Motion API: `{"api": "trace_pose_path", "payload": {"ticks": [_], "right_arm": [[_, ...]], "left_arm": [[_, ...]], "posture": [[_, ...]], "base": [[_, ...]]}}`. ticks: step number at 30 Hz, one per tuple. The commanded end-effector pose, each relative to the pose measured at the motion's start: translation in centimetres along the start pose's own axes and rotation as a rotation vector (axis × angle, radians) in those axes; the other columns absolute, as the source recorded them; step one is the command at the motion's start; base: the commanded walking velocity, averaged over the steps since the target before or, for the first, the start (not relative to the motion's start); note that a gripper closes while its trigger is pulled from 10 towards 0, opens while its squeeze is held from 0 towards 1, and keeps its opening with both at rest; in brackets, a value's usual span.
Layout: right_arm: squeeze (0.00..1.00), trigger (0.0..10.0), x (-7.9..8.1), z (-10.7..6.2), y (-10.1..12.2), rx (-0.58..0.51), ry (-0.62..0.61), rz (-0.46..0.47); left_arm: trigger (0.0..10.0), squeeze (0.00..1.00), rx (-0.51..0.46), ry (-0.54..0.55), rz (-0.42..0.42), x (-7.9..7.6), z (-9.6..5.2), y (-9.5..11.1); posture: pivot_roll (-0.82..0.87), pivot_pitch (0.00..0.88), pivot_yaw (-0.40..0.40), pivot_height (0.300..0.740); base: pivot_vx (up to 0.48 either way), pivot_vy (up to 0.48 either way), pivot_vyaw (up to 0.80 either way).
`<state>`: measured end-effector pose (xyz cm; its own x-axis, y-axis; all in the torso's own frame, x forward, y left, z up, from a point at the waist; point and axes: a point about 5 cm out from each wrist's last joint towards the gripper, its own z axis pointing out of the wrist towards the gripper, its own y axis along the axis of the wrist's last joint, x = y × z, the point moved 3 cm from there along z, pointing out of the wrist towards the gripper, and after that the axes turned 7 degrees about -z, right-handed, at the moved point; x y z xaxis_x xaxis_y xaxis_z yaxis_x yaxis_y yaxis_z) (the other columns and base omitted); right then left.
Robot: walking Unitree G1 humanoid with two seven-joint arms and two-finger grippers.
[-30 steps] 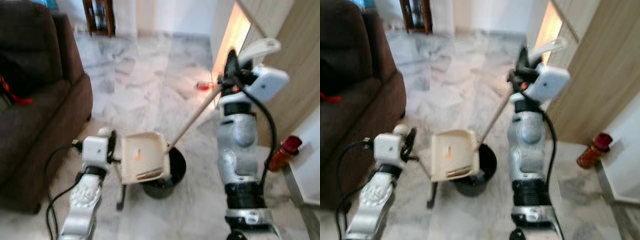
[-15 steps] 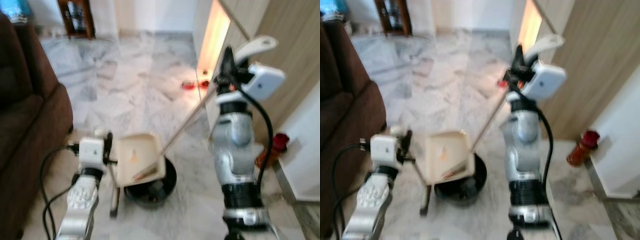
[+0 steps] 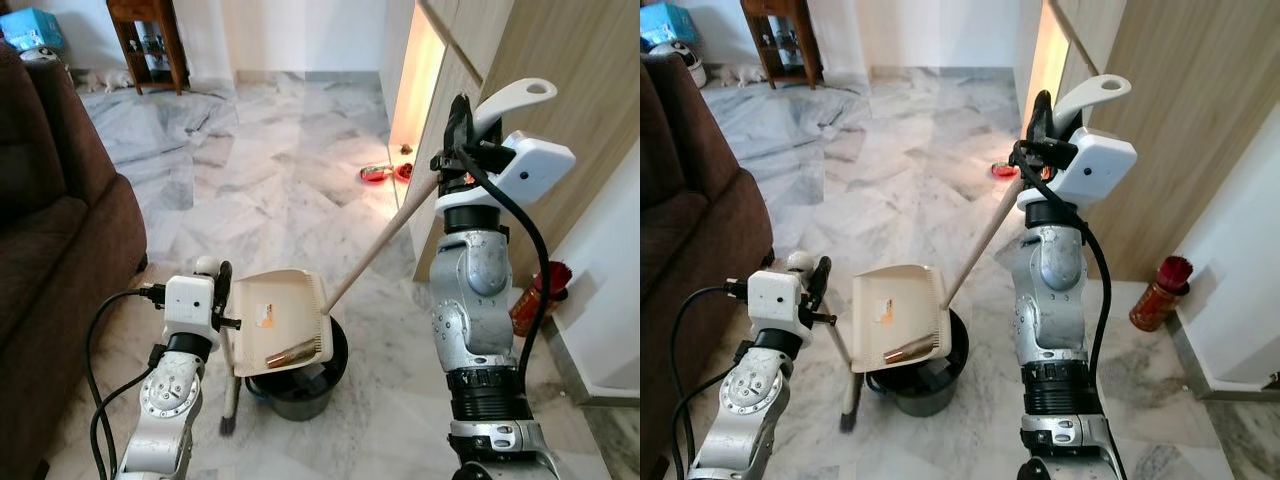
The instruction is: Sweep floor
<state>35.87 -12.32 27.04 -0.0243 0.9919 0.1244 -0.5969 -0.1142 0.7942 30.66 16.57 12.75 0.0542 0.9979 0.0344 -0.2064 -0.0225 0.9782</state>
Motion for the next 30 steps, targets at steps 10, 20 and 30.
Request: {"api": "trace_pose_path", "payload": {"ticks": [10,20,30], "right_arm": [[0.0,10.0,2.3,-0.1,3.8,-0.193,0.071,-0.037],[0.0,10.0,5.6,-1.6,4.2,-0.254,0.246,-0.145],[0.0,10.0,6.5,-2.3,4.7,-0.301,0.269,-0.205]], "left_arm": [[10.0,0.0,-0.058,-0.016,-0.01,-0.2,0.2,1.3],[10.0,0.0,-0.061,-0.022,-0.017,-0.4,0.3,1.3],[10.0,0.0,-0.069,-0.026,-0.022,-0.5,0.4,1.4]], "posture": [[0.15,0.053,0.011,0.74],[0.15,0.053,0.012,0.74],[0.15,0.053,0.011,0.74]], "base": [[0.0,0.0,0.0],[0.0,0.0,0.0],[0.0,0.0,0.0]]}}
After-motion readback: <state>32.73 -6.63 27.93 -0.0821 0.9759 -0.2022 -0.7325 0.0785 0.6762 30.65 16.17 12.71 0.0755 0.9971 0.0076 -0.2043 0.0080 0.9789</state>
